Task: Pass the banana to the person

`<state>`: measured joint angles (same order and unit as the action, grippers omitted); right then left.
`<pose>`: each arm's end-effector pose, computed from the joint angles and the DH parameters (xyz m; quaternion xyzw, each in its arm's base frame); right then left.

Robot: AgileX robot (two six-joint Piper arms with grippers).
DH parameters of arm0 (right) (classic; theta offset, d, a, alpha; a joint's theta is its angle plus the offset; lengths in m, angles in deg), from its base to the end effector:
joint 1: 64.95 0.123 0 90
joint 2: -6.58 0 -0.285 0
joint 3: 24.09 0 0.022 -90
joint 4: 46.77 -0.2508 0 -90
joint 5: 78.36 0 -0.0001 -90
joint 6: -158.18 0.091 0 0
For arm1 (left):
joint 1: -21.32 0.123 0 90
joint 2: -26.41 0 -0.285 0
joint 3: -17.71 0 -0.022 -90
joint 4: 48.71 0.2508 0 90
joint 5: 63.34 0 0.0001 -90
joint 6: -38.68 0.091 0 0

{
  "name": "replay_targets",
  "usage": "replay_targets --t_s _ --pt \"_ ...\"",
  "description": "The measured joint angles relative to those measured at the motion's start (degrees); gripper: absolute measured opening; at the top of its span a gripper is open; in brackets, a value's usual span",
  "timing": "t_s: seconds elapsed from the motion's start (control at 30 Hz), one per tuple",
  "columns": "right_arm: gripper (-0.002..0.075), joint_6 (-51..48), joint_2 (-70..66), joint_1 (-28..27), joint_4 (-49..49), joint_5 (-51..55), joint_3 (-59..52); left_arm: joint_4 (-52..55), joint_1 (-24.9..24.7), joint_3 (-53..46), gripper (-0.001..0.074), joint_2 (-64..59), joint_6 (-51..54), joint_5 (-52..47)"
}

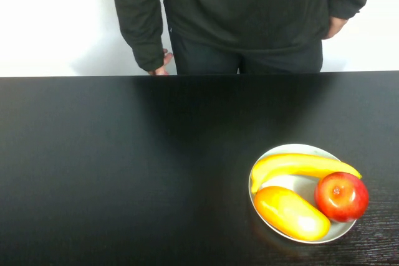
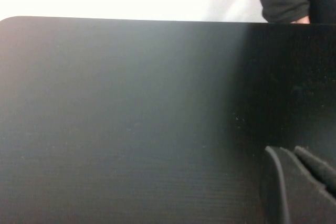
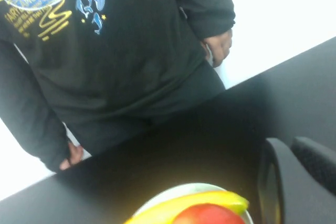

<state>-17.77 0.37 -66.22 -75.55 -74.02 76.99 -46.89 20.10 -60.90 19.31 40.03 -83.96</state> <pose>0.0557 0.0021 0.1986 0.1925 0.6735 0.2059 0.6833 0.0529 -0.0001 0.1733 0.0265 0.7999 0.0141 0.5994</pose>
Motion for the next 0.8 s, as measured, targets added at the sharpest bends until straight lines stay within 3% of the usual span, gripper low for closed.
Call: replay_targets --t_s 0.13,0.27,0.3,0.57,0.8 --pt "-0.0006 -0.27 -0.34 0.08 -6.53 2.29 2.39 0.00 0.00 0.00 -0.0004 0.00 0.00 0.00" --pt "-0.0006 -0.29 -5.51 0.08 -1.90 15.50 11.69 0.00 0.00 0.00 -0.0004 0.00 0.00 0.00" --pt "-0.0007 0.22 -2.46 0.09 -3.21 13.82 5.83 0.00 0.00 0.00 -0.0004 0.00 0.00 0.00" --pt "-0.0007 -1.99 -25.48 0.09 8.72 42.57 28.02 0.00 0.00 0.00 -0.0004 0.00 0.00 0.00" --pt "-0.0007 -14.11 -45.35 0.09 11.40 53.62 43.03 0.00 0.00 0.00 -0.0004 0.00 0.00 0.00"
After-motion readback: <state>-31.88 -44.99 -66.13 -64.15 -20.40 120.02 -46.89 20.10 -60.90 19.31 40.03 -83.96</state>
